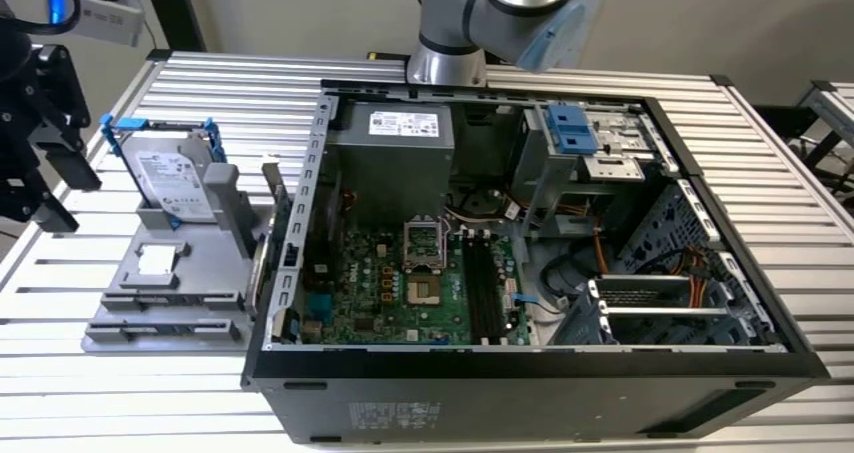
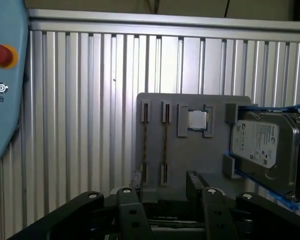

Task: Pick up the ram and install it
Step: 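Pick up the ram and move it above insertion slot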

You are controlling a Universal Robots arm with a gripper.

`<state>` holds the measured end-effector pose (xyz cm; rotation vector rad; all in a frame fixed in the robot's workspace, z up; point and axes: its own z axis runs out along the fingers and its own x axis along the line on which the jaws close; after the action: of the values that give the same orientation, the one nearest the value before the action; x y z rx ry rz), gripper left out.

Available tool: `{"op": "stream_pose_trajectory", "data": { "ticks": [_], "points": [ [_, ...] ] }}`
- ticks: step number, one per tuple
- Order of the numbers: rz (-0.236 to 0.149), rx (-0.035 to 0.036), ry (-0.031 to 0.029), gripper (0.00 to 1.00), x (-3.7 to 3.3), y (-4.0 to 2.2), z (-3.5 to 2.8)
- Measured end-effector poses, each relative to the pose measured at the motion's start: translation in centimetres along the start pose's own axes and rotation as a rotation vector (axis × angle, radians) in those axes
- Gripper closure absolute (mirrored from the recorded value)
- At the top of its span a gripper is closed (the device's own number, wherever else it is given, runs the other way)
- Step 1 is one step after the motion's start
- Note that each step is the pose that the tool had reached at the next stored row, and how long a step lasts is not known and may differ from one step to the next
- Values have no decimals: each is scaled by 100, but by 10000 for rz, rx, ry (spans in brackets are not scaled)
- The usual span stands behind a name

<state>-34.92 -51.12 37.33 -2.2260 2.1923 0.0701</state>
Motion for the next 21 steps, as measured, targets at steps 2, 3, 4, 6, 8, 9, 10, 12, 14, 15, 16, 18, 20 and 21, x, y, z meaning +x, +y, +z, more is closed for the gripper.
{"op": "stream_pose_trajectory", "data": {
  "ticks": [2,3,4,6,8,9,10,12,14,15,16,18,20,21],
  "points": [
    [1,0,0,0,1,-3,37],
    [2,1,-1,0,2,-5,55],
    [2,1,-1,0,3,-6,73],
    [2,0,0,0,5,-10,106],
    [2,0,0,0,6,-12,137],
    [2,0,0,0,7,-14,152],
    [2,1,0,0,7,-15,168],
    [3,1,0,0,8,-17,197],
    [3,1,0,0,10,-17,220],
    [3,0,0,0,10,-18,231],
    [3,0,0,0,11,-18,243],
    [3,1,-1,0,12,-18,266],
    [4,0,0,0,12,-19,282],
    [4,-1,1,0,12,-19,282]
  ]
}}
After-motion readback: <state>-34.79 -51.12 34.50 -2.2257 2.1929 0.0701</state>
